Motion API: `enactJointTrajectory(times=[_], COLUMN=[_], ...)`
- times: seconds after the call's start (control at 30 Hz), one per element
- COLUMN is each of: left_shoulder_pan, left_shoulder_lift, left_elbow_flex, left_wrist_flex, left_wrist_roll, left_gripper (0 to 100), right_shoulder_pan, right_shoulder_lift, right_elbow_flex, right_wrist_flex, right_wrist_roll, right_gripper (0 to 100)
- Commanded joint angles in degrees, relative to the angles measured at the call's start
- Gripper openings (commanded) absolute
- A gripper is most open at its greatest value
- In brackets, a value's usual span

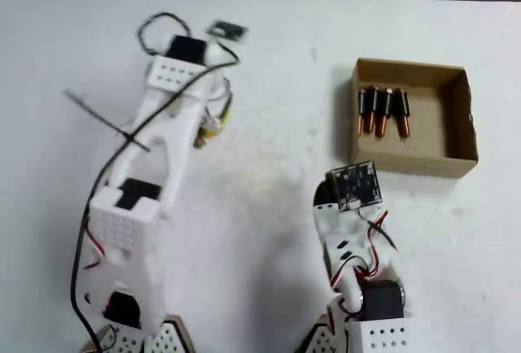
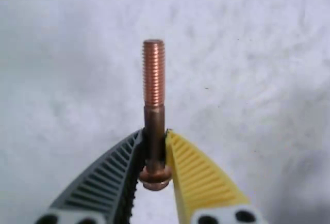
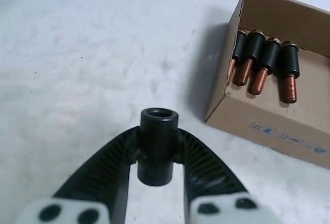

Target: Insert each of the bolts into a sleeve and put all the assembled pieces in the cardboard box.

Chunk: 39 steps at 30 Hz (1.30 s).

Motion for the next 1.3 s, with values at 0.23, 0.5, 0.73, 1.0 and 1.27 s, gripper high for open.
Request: enactJointTrajectory(times=[0.23,0.5,0.73,1.0,1.27], left_shoulder_pan=[-2.9,-4.3,-7.3,-7.3,-7.3], left_shoulder_lift=[-26.2,-41.3,-51.1,-63.5,-64.7], left_elbow_flex=[11.9,28.7,46.0,66.8,82.1], left_wrist_flex=[0.9,0.6,-4.7,-16.2,-30.3], left_wrist_roll=[-1.4,-16.7,-20.5,-27.3,-44.6], left_gripper=[5,5,5,5,5], right_shoulder_pan=[0.7,0.7,0.7,0.7,0.7], right_shoulder_lift=[-0.6,-0.6,-0.6,-0.6,-0.6], right_elbow_flex=[-0.4,-0.4,-0.4,-0.4,-0.4], right_wrist_flex=[-1.5,-1.5,-1.5,-1.5,-1.3], right_wrist_roll=[-0.1,-0.1,-0.1,-0.1,-0.1], right_gripper=[1.5,1.5,1.5,1.5,1.5])
